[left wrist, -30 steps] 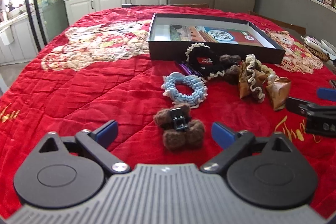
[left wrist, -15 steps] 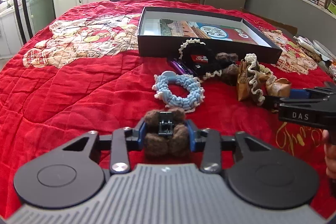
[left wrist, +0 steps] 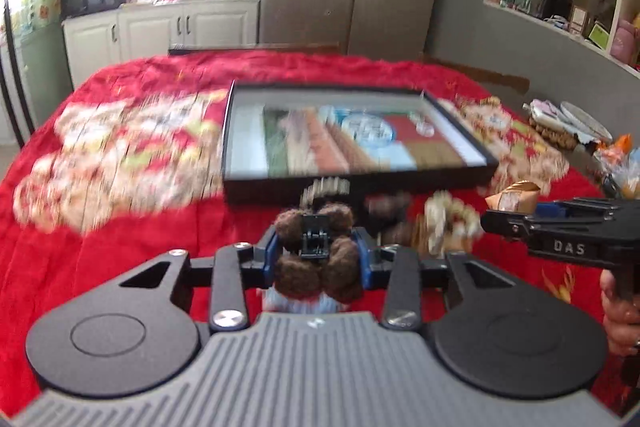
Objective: Organize objects
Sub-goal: 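Carry both items into the black box and open both tools to release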
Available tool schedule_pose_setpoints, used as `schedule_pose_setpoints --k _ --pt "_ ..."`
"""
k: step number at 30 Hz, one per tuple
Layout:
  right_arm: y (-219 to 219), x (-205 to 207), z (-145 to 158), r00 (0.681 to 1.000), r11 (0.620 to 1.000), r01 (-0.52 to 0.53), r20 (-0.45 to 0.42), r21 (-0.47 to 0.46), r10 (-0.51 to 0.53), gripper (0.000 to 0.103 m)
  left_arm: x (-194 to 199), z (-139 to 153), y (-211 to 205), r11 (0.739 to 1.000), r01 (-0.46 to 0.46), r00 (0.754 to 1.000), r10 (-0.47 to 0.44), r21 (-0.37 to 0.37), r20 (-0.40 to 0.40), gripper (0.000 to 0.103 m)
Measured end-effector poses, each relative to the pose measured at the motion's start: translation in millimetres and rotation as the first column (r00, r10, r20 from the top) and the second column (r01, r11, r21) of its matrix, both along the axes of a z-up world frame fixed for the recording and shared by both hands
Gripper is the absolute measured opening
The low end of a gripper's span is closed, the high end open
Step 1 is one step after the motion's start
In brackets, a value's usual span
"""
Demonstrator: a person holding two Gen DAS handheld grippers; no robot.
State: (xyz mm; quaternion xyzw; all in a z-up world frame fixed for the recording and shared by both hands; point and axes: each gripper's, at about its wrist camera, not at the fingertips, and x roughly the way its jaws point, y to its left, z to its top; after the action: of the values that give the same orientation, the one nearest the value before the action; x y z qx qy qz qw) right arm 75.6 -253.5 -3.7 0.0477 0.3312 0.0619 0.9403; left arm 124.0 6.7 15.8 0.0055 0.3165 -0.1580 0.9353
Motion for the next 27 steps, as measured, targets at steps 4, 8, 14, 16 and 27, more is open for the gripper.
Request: schedule_pose_setpoints --k 4,8,14,16,27 --pt "-5 30 22 0.999 1.0 0.012 0.038 -0.028 -0.011 0.041 44 11 -16 0.999 -0.003 0.999 0.002 0.039 0.047 0.042" --pt "-4 77 32 0.999 0.997 0.009 0.053 -0.08 -0.005 0.041 101 9 -28 0.998 -0.033 0.999 0.031 0.049 0.044 0.042" --pt "2 150 18 1.0 0.994 0.014 0.015 -0.113 -0.012 0.041 172 -15 -43 0.995 -0.072 0.997 0.074 0.067 -0.025 0.042" --pt "3 166 14 1.0 0.994 0.017 0.011 -0.112 -0.016 0.041 185 -22 -48 0.994 -0.078 0.996 0.081 0.081 -0.034 0.042" --pt "4 228 -7 0.999 0.992 0.032 -0.034 -0.122 -0.036 0.041 234 -45 -62 0.992 -0.074 0.991 0.084 0.103 -0.104 0.043"
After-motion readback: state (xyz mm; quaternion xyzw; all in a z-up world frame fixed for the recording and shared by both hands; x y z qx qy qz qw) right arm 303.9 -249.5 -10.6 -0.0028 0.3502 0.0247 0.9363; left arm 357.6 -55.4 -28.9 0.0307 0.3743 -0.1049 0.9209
